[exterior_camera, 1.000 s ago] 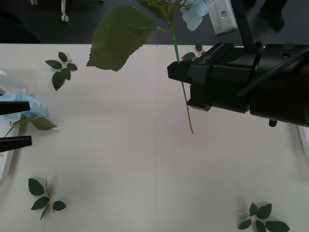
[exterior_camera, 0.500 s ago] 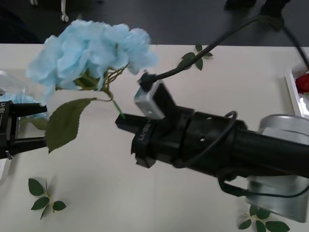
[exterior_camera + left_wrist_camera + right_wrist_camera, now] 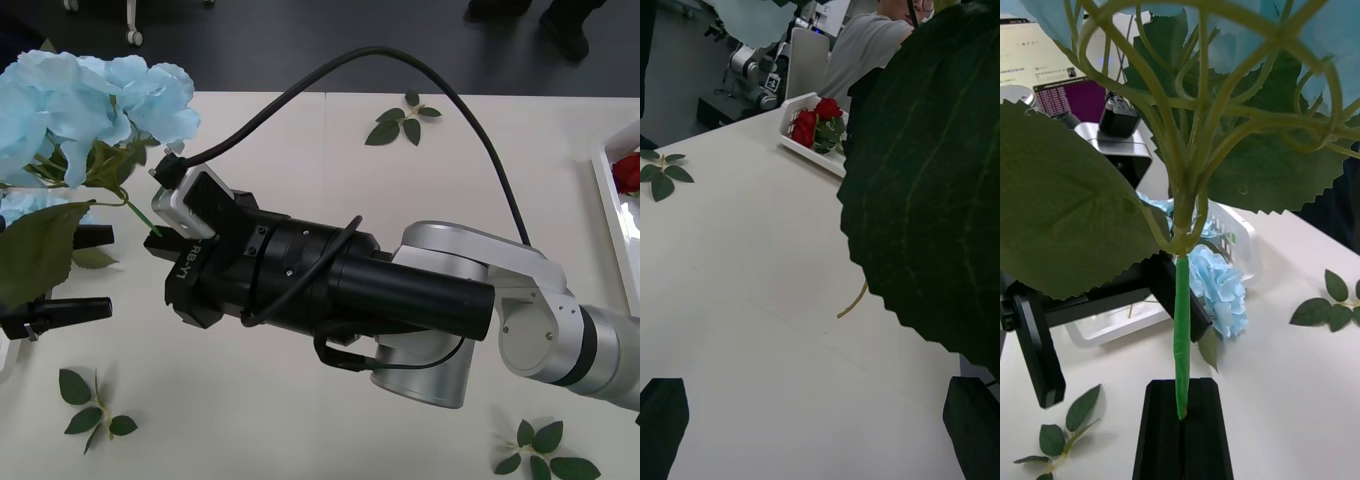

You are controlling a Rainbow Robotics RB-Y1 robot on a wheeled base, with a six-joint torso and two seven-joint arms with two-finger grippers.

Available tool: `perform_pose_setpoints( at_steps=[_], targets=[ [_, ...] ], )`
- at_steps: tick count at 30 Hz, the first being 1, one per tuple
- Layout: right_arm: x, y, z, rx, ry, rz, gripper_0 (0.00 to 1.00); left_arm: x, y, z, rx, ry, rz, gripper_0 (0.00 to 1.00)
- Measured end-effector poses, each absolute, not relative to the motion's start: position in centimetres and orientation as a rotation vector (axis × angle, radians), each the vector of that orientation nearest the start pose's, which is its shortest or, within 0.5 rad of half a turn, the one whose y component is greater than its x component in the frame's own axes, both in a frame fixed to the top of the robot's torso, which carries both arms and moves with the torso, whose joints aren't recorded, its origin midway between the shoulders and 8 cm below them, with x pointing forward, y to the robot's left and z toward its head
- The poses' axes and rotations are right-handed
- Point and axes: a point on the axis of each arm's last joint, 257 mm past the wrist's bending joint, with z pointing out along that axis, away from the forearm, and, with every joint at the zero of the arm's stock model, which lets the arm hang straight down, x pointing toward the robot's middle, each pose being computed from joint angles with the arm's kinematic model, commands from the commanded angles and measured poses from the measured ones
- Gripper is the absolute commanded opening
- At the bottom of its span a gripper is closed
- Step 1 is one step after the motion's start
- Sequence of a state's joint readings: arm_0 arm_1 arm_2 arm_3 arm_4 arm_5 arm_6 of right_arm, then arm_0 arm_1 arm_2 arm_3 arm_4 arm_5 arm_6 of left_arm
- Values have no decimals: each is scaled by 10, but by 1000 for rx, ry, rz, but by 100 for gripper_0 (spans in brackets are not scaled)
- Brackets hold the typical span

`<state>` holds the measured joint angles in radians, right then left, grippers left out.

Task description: Put the red flowers into the right box and the blue flowers into the left box

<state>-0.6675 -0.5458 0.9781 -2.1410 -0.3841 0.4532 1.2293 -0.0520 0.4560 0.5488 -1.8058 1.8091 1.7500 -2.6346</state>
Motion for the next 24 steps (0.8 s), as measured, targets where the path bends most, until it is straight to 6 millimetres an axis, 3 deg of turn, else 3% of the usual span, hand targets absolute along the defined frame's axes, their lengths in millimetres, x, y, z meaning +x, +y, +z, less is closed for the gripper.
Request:
perform_pose_setpoints(
  at_steps=[9,16,24],
  targets=[
    [320,176,-53,-1081,1263,842,0,335,229,-139,966,1576,-1061,100],
    [320,176,-53,-1081,1263,843,0,331,215,-162,905,1595,-1221,100],
    [320,176,-53,-1079,1265,845,0,338,191,-151,923,1528,-1262,100]
  ],
)
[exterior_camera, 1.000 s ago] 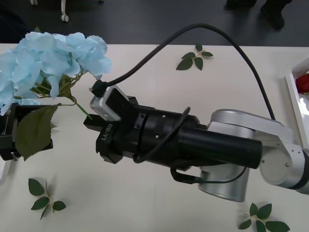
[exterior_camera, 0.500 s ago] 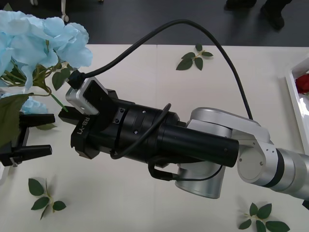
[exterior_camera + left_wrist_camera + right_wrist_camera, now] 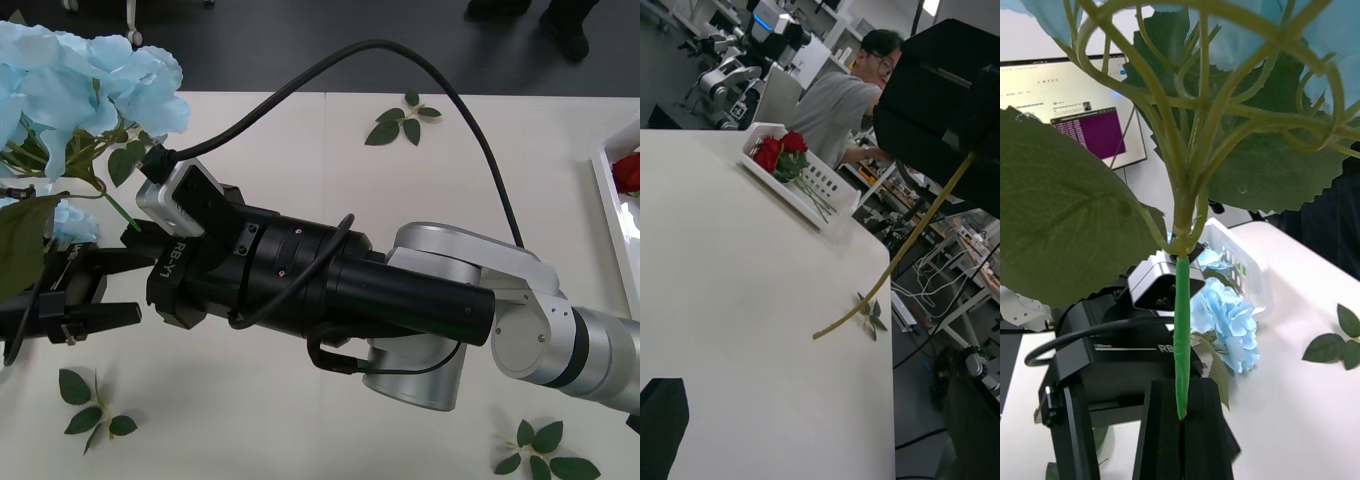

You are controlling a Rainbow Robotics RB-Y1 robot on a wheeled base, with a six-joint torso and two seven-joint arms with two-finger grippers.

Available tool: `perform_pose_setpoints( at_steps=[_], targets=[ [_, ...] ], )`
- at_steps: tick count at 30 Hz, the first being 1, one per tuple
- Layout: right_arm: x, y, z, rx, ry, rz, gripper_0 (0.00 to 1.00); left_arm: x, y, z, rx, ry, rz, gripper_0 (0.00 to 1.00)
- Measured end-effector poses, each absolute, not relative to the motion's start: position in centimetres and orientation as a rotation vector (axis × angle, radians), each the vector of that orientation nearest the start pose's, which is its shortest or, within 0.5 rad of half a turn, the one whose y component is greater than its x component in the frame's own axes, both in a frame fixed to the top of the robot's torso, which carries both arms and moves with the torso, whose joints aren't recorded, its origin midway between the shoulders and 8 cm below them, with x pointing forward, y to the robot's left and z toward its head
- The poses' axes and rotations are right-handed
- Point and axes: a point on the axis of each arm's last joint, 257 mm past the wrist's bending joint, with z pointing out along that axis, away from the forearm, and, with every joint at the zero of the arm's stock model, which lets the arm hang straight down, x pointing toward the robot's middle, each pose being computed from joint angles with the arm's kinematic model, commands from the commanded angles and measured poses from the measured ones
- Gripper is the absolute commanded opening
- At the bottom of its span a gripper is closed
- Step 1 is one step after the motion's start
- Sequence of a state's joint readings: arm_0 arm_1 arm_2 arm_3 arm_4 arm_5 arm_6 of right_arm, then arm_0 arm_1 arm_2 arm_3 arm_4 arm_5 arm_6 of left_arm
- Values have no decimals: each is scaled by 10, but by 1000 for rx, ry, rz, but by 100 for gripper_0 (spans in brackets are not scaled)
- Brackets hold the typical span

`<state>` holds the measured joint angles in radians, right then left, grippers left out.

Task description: Put the red flowers into the right box and the blue flowers into the left box

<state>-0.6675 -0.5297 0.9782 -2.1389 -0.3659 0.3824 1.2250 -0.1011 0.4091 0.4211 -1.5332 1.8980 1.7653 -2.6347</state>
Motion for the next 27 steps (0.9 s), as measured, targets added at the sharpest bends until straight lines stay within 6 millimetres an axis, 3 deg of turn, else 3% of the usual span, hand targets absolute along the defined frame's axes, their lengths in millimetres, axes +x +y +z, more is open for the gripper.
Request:
perform_pose_setpoints(
  at_steps=[7,23,24,25,27],
  targets=[
    [318,176,-49,-1074,1251,856,0,345,169,-143,912,1465,-1295,100],
    [318,176,-49,-1072,1254,859,0,343,133,-157,963,1481,-1348,99],
    [318,176,-49,-1072,1254,859,0,344,130,-157,966,1480,-1347,80],
    [318,176,-49,-1072,1254,859,0,345,128,-156,967,1475,-1348,74],
    [318,176,-49,-1072,1254,859,0,347,122,-153,968,1462,-1353,54]
  ],
)
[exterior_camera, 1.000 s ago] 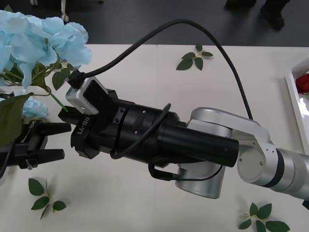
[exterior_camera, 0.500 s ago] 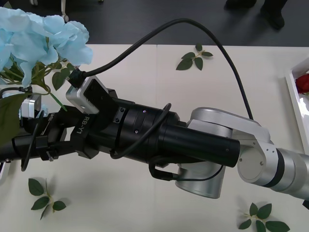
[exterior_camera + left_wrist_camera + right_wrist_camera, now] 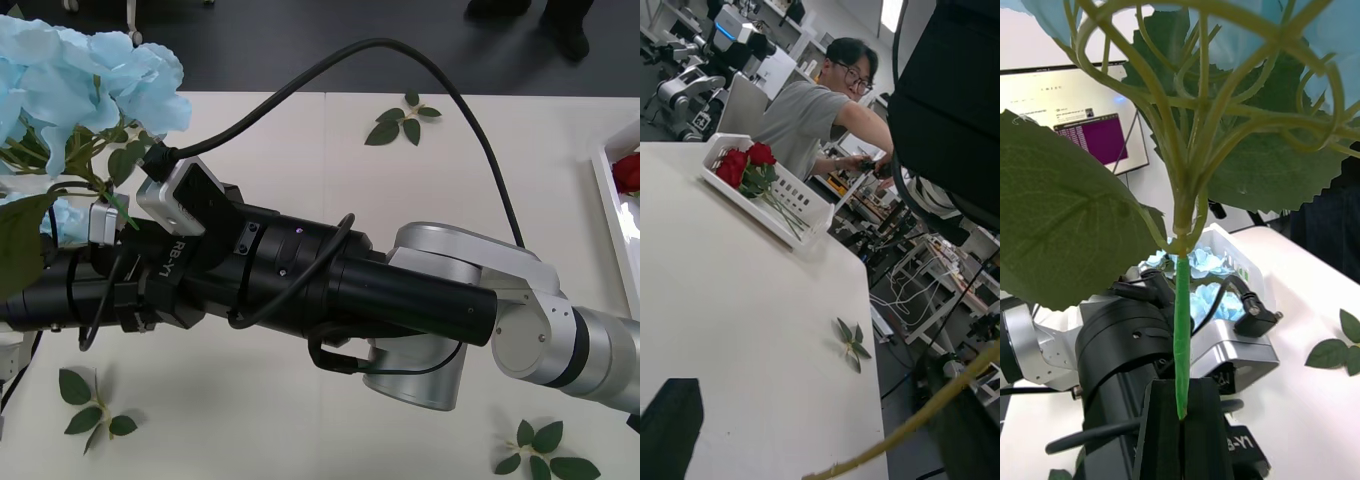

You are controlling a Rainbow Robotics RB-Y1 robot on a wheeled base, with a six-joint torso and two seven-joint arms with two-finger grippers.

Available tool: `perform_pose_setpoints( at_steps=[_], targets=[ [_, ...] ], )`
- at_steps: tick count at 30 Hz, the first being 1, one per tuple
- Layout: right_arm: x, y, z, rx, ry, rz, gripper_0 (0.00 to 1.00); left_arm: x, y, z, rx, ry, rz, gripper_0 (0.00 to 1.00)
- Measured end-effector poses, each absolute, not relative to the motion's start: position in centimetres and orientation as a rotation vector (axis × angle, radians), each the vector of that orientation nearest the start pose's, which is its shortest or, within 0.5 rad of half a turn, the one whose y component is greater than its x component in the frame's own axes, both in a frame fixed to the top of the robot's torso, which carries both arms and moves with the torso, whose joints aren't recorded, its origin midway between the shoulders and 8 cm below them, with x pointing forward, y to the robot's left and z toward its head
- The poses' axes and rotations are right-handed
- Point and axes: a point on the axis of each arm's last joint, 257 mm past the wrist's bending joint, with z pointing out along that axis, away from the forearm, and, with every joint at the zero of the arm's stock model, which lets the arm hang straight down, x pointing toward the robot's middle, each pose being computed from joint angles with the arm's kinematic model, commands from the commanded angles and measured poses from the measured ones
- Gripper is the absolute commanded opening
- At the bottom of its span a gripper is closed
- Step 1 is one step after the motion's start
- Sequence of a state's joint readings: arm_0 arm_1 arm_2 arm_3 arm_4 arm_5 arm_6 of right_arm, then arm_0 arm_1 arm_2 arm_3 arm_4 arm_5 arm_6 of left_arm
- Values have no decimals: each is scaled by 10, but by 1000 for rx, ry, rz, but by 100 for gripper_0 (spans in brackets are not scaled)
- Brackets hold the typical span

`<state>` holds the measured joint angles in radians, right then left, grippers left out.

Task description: Put the red flowers into the right box and the blue flowers into the left box

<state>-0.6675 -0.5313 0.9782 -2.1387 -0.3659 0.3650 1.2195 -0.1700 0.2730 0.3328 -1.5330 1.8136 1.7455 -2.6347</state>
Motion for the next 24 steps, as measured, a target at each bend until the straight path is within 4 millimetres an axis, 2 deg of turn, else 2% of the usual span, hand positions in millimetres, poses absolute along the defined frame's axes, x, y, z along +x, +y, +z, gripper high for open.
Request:
perform_pose_setpoints(
  at_steps=[2,5,14,24],
  targets=[
    [318,176,-49,-1072,1254,859,0,348,117,-151,966,1448,-1359,21],
    [318,176,-49,-1072,1254,859,0,348,113,-149,959,1435,-1368,3],
    [319,176,-50,-1072,1256,858,0,346,102,-151,972,1436,-1388,0],
    [320,176,-51,-1071,1259,856,0,346,102,-151,972,1436,-1388,0]
  ],
)
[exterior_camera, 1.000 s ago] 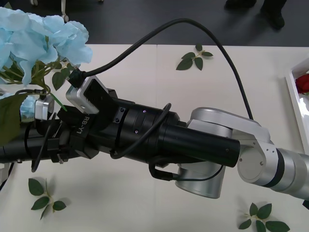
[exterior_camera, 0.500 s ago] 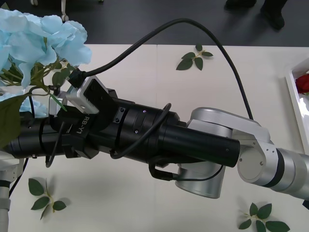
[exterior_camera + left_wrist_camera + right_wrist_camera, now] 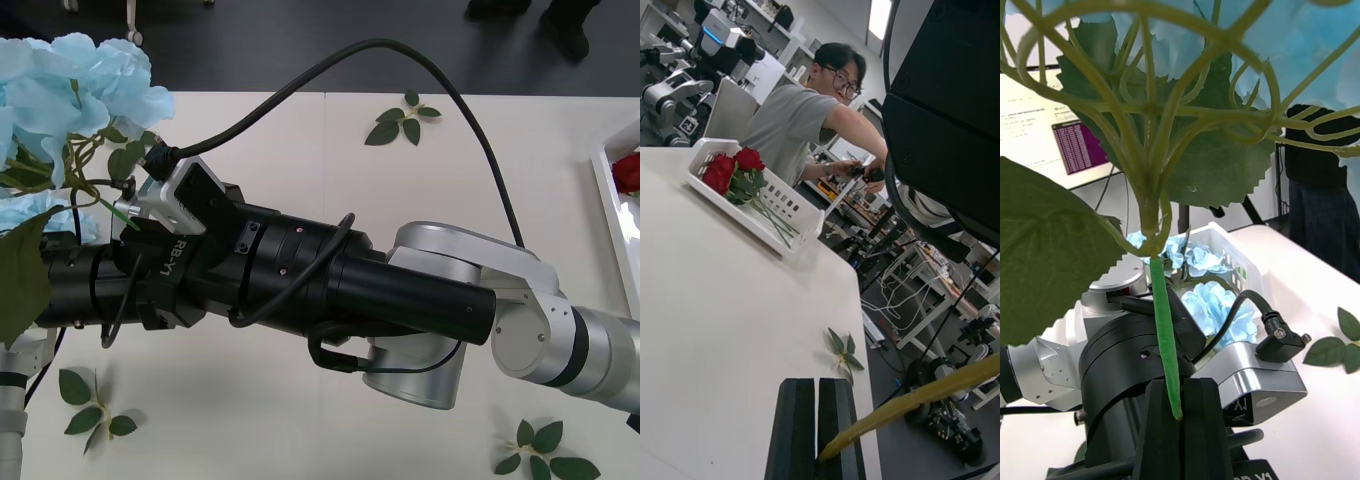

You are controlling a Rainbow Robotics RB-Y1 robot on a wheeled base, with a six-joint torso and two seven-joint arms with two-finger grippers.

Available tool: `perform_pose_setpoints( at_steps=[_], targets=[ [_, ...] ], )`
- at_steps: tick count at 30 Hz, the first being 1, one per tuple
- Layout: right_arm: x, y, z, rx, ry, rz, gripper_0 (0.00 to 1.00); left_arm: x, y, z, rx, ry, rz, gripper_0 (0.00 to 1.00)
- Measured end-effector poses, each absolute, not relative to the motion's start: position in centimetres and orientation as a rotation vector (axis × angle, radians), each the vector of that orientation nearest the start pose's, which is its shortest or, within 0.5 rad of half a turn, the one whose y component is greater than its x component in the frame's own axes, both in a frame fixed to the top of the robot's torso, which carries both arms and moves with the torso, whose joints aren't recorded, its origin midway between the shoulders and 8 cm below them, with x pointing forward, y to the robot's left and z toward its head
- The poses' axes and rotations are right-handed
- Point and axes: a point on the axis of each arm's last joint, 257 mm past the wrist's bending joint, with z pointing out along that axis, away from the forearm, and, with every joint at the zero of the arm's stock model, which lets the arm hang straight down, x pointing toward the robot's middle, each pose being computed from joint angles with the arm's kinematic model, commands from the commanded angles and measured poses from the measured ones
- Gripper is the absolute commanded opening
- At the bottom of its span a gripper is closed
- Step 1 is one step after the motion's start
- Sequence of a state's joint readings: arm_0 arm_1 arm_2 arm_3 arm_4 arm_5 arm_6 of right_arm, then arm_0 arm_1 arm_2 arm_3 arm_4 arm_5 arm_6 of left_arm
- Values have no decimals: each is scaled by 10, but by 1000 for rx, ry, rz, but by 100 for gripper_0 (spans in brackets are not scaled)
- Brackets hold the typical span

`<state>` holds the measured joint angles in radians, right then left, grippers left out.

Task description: Put the red flowers into the right box and the blue flowers into the left box

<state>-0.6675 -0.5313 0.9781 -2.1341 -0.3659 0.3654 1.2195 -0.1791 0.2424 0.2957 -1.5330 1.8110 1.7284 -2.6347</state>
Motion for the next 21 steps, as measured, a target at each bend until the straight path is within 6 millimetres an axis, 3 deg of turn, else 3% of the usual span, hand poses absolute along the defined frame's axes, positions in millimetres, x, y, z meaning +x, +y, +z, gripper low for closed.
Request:
perform_pose_setpoints(
  at_steps=[1,3,4,5,21],
  targets=[
    [320,176,-51,-1071,1259,856,0,346,102,-151,973,1436,-1388,0],
    [320,176,-51,-1071,1259,856,46,346,102,-151,973,1436,-1388,0],
    [320,176,-51,-1071,1259,856,86,346,102,-151,973,1436,-1388,0],
    [320,176,-51,-1071,1259,856,100,346,102,-151,972,1436,-1388,0],
    [320,176,-51,-1071,1259,856,100,355,120,-143,922,1424,-1349,0]
  ],
)
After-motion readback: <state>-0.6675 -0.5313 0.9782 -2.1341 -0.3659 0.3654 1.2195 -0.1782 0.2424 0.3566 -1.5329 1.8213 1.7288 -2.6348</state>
